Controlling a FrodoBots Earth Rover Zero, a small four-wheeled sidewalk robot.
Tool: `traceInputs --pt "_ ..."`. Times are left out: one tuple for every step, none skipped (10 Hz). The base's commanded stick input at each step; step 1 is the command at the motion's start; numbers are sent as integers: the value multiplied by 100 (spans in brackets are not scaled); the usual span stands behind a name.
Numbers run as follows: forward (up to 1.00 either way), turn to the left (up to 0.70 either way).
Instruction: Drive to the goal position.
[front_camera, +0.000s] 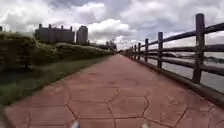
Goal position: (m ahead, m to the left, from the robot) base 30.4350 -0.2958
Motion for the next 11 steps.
traceInputs --pt "100 0" --pt "100 0" --pt "100 0" --pt "100 0" --pt "100 0" --pt "100 0" --pt "100 0" --pt "100 0" --pt "100 0" --pt "100 0" --pt "100 0"
